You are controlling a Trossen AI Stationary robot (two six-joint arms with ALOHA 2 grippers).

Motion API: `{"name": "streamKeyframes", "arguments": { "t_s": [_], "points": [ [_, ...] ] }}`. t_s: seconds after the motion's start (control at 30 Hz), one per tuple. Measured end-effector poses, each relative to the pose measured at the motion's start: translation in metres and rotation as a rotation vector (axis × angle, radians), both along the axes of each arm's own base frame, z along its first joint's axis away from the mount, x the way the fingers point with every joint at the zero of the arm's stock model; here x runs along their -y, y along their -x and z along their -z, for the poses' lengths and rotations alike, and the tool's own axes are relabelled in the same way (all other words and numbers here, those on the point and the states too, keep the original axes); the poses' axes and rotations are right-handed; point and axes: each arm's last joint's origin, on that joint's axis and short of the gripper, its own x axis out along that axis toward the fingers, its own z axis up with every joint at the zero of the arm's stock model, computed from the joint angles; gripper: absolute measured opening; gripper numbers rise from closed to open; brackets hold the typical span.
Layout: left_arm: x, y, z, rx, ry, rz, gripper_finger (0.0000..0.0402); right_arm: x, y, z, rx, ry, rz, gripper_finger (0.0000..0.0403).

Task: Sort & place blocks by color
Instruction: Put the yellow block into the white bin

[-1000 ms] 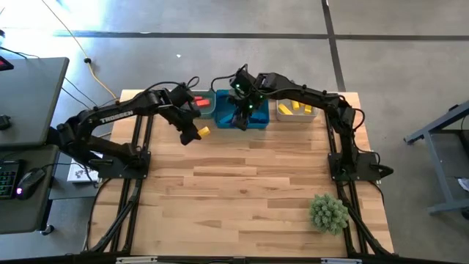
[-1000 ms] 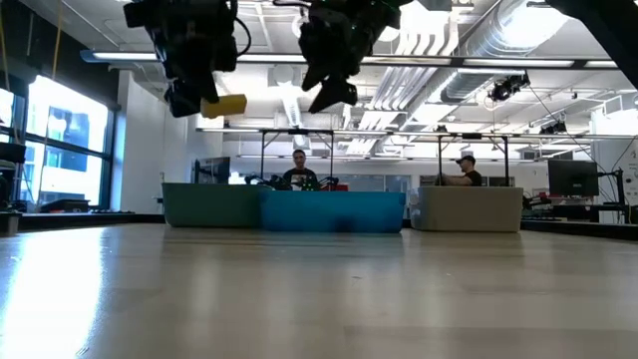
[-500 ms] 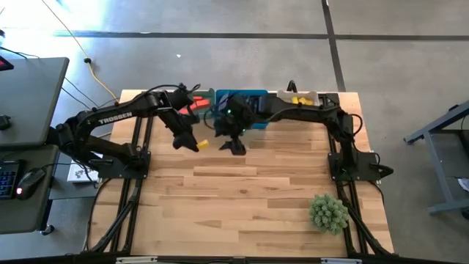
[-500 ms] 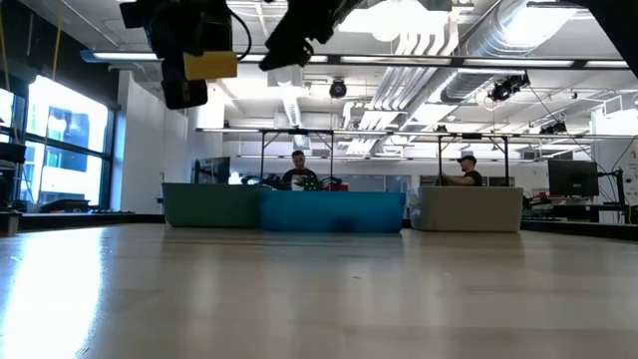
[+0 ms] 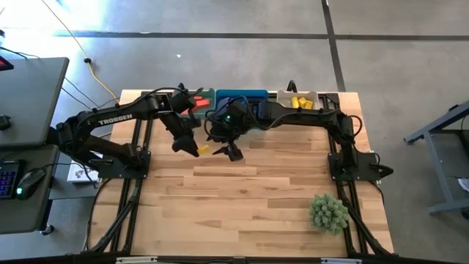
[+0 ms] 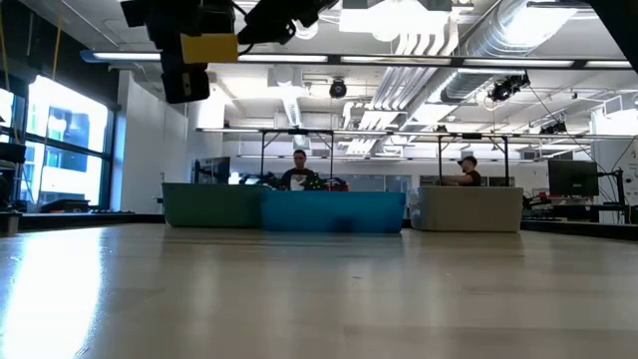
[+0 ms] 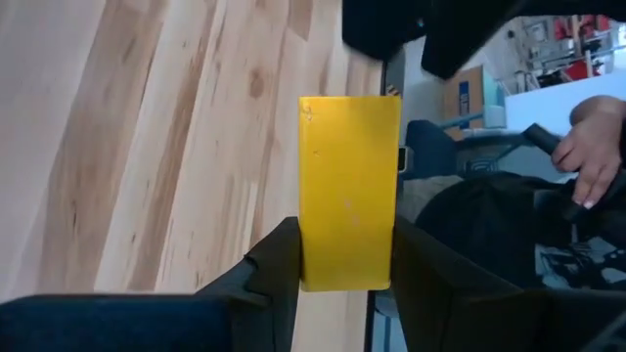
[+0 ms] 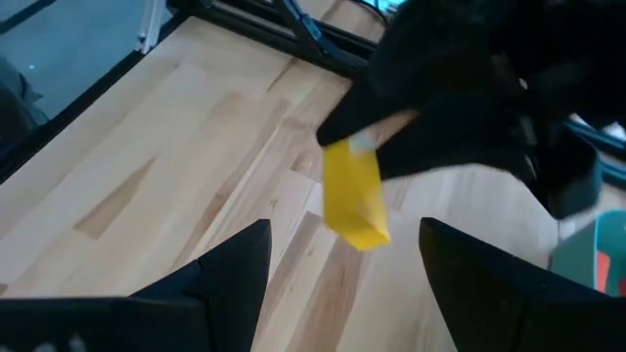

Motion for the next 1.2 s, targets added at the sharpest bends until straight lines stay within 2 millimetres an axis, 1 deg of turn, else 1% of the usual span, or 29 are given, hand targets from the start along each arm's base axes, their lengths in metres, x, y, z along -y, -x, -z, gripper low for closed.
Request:
{"name": "streamKeyframes", "arguments": {
  "t_s": [0.23,0.4,0.5,0.57,0.63,0.83,0.9,1.2],
  "points": [
    [-0.002,-0.007,-0.006,0.101,0.045,0.012,0.0106,-0.006,-0.001,0.0,0.008,0.005,-0.02,0.0248],
    [-0.005,-0.012,-0.01,0.15,0.046,-0.003,0.0106,-0.009,-0.002,-0.002,0.03,0.007,-0.025,0.0247],
    [-0.006,-0.013,-0.012,0.175,0.05,-0.001,0.0105,-0.009,-0.002,-0.002,0.028,0.003,-0.022,0.0237],
    [-0.006,-0.014,-0.012,0.186,0.045,-0.001,0.0106,-0.009,-0.002,-0.002,0.028,0.002,-0.022,0.0218],
    [-0.006,-0.014,-0.013,0.19,0.043,-0.001,0.0108,-0.009,-0.002,-0.002,0.028,0.002,-0.022,0.0189],
    [-0.006,-0.015,-0.013,0.197,0.05,0.006,0.0107,-0.011,-0.003,-0.003,0.034,0.013,-0.021,0.0067],
    [-0.006,-0.015,-0.014,0.204,0.045,0.009,0.0109,-0.014,-0.001,-0.001,0.011,-0.001,-0.02,0.003],
    [-0.008,-0.017,-0.014,0.209,-0.003,-0.018,0.0115,-0.012,0.0,0.002,-0.044,-0.022,0.072,0.0032]
  ]
}}
